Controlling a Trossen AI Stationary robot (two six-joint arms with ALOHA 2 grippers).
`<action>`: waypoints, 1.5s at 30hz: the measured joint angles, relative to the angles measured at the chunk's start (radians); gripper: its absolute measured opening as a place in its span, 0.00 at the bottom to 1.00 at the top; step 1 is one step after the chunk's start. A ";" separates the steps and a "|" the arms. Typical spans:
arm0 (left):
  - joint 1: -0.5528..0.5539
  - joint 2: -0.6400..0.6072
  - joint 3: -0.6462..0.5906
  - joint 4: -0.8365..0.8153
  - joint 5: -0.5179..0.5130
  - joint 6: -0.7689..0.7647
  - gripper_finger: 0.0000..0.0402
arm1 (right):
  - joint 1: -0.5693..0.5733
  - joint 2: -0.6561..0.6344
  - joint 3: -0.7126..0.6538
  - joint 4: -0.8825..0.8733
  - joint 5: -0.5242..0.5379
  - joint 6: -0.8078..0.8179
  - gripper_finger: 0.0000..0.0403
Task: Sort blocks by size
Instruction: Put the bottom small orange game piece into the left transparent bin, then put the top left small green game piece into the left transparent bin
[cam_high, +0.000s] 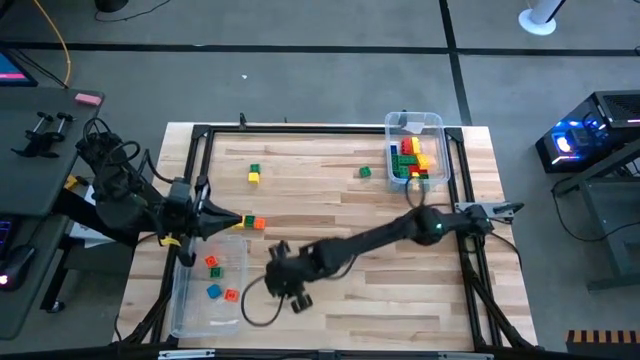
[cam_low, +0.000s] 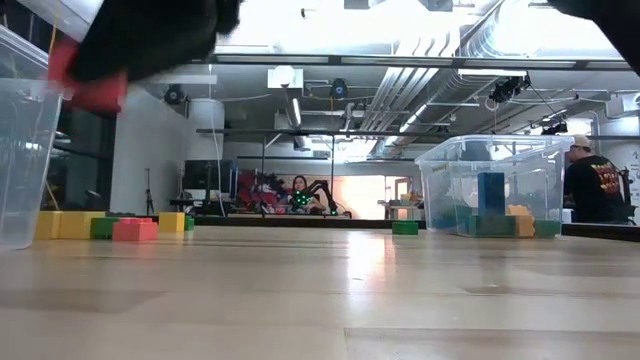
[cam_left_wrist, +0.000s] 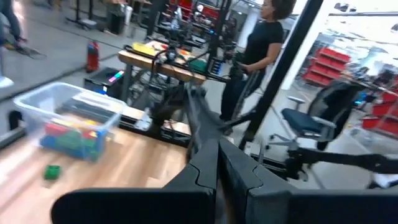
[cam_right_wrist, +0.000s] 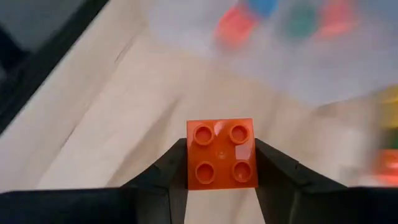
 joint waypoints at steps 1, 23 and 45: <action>0.000 -0.001 0.000 0.001 -0.011 0.013 0.00 | -0.009 -0.028 0.001 -0.002 0.015 -0.007 0.34; 0.047 -0.085 0.000 -0.115 -0.062 0.045 0.00 | -0.083 0.036 0.000 0.772 0.007 0.225 0.40; 0.235 -0.093 0.000 -0.231 -0.064 0.061 0.00 | -0.269 -0.192 0.001 -0.046 0.174 0.219 0.82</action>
